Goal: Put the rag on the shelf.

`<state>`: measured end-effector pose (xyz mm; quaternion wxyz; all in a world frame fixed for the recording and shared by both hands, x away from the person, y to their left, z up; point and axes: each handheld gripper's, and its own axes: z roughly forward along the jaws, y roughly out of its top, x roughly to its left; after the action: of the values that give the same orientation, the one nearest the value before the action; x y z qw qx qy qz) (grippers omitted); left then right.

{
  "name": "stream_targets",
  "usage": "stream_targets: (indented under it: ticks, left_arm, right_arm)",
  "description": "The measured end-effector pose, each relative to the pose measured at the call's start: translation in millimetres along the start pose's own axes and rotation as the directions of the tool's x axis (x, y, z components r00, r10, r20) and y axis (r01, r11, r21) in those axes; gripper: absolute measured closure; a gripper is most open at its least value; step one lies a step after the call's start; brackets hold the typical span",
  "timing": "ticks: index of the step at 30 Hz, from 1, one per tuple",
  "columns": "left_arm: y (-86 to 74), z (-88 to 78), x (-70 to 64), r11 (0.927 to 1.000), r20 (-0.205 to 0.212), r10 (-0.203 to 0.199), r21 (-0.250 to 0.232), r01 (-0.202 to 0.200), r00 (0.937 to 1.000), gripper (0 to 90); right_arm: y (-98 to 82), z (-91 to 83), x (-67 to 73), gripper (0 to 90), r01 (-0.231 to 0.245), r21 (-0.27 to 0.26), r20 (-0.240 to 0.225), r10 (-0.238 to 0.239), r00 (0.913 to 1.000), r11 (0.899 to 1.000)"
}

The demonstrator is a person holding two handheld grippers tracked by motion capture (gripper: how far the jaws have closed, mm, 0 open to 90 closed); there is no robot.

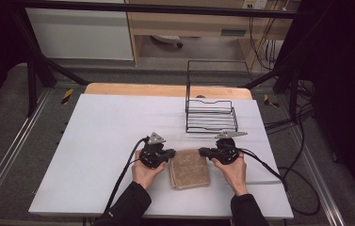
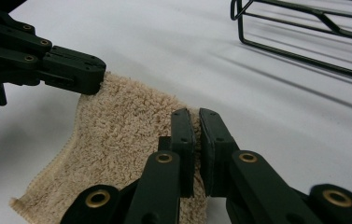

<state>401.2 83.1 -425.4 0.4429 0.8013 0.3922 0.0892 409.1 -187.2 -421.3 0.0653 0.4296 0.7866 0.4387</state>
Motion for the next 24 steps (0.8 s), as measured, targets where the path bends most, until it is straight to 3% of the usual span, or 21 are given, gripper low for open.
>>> stream_targets:
  ticks: [24]
  left_arm:
    - [19.3, -29.9, -20.2, 0.9939, 0.016, 0.037, -0.105, -0.035, 0.9992, 86.1]
  right_arm:
    - [9.3, -36.6, 16.3, 85.6, 0.049, -0.110, 0.012, -0.048, 0.9988, 0.993]
